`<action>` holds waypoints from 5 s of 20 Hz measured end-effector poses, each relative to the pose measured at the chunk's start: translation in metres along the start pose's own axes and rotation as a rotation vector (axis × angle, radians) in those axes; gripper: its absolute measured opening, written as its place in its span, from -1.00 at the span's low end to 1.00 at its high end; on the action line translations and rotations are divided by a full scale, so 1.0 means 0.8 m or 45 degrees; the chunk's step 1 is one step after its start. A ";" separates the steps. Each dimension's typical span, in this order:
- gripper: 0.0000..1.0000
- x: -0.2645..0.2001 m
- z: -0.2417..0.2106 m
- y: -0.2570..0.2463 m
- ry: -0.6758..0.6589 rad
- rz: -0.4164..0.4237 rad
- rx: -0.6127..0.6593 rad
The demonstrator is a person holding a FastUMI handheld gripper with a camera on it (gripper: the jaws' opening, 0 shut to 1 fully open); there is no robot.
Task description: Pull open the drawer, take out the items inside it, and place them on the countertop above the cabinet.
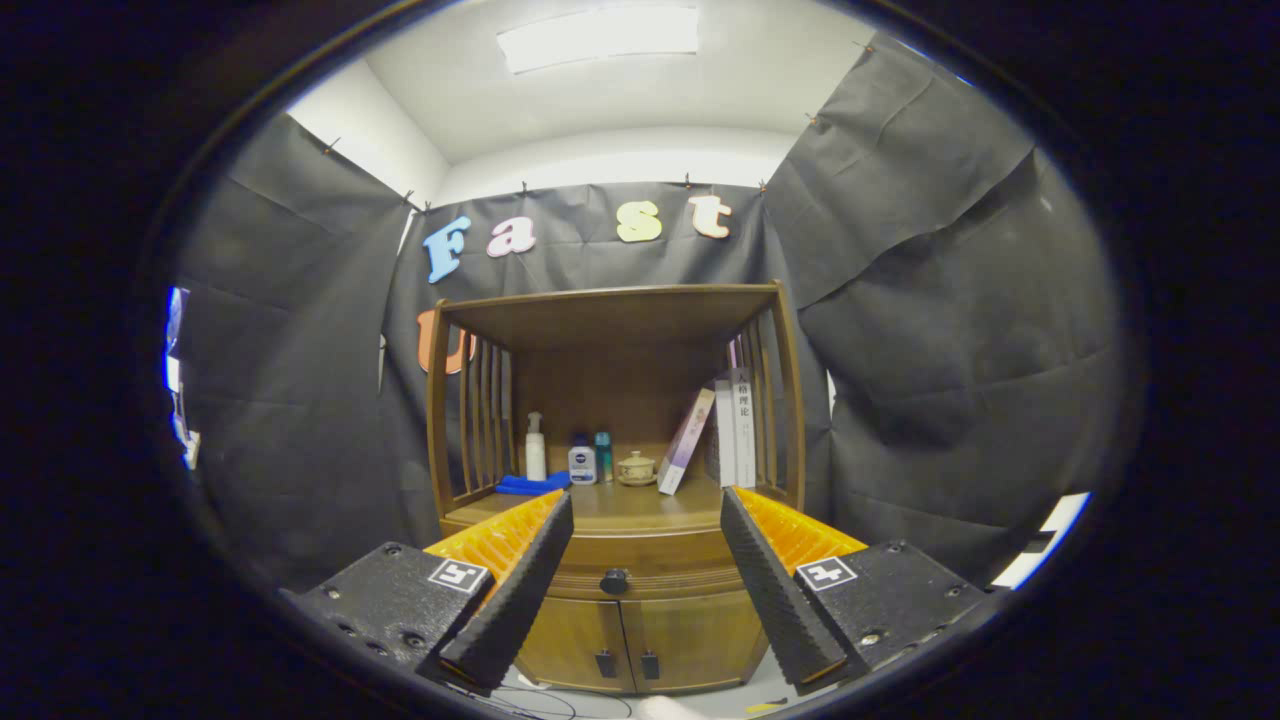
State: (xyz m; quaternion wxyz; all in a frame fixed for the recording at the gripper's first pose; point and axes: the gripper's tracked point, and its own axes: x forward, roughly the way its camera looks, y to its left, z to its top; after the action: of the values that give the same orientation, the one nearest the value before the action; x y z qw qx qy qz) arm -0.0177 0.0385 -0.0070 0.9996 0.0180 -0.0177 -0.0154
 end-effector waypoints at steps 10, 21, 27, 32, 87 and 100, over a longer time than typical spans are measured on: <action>0.95 0.065 -0.100 -0.003 0.146 -0.018 -0.039; 0.95 0.190 -0.261 0.023 0.357 0.078 -0.062; 0.90 0.256 -0.298 0.020 0.431 0.042 -0.014; 0.62 0.278 -0.311 0.018 0.460 0.040 0.031; -0.16 0.069 -0.292 0.023 0.463 0.069 -0.044; -0.16 0.025 -0.286 0.024 0.479 0.109 -0.050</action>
State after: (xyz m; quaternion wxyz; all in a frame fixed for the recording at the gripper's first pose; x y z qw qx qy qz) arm 0.0111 0.0651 -0.2340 0.9851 0.0002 0.1691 0.0305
